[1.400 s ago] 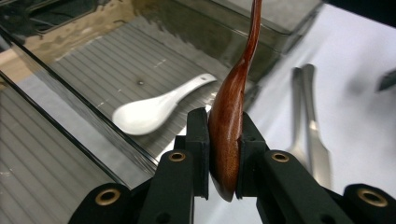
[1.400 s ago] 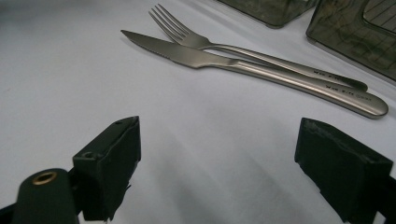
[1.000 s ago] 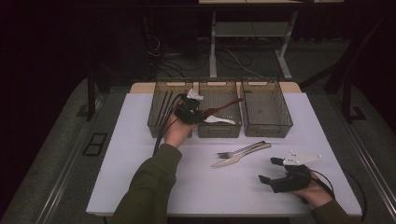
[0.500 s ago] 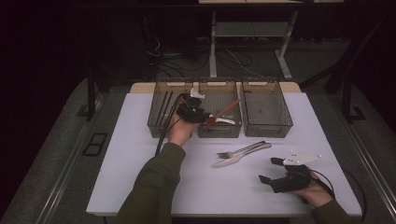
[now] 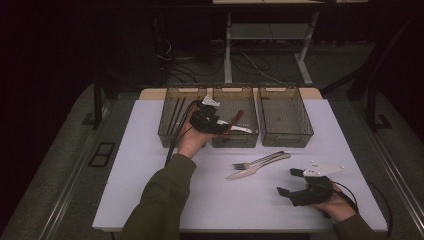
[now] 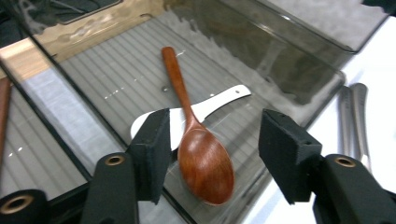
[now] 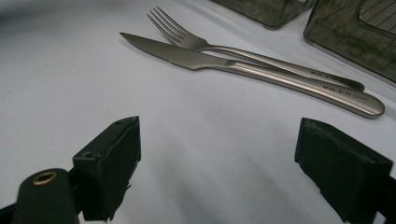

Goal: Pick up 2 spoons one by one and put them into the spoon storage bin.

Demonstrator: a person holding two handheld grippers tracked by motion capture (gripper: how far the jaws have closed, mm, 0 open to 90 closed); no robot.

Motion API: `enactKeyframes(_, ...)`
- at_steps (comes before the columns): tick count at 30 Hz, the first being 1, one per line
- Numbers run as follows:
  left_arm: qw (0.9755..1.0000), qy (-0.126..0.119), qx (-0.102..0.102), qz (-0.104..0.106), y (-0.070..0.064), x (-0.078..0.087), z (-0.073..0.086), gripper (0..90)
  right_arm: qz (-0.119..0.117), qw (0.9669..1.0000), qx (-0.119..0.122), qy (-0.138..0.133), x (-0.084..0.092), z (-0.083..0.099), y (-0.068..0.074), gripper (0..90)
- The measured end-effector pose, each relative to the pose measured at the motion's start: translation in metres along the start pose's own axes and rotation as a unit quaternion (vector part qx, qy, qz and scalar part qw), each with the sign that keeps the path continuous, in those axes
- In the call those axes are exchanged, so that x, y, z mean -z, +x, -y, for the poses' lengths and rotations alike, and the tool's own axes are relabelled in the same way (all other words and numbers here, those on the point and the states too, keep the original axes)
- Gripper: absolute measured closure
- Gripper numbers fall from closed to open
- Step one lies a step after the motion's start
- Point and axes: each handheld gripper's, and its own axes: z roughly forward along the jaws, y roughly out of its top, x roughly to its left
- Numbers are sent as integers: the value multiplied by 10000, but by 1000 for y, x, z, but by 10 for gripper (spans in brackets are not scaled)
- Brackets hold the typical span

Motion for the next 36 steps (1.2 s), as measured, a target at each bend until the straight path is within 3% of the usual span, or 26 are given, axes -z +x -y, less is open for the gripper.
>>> enactKeyframes(9,9991,-82,-227,342,-10,16,7,343,-1,9999,-105,-5,-1,-2,-2,142)
enactKeyframes(16,9972,-196,-399,607,-22,29,31,275,18,9997,-226,-13,-2,-2,-4,142)
enactKeyframes(24,9957,-319,-477,732,-33,45,64,219,-25,9998,-194,32,-2,-1,-2,142)
enactKeyframes(36,9957,-527,-440,625,-36,75,106,165,-50,9999,-138,1,0,-1,-1,142)
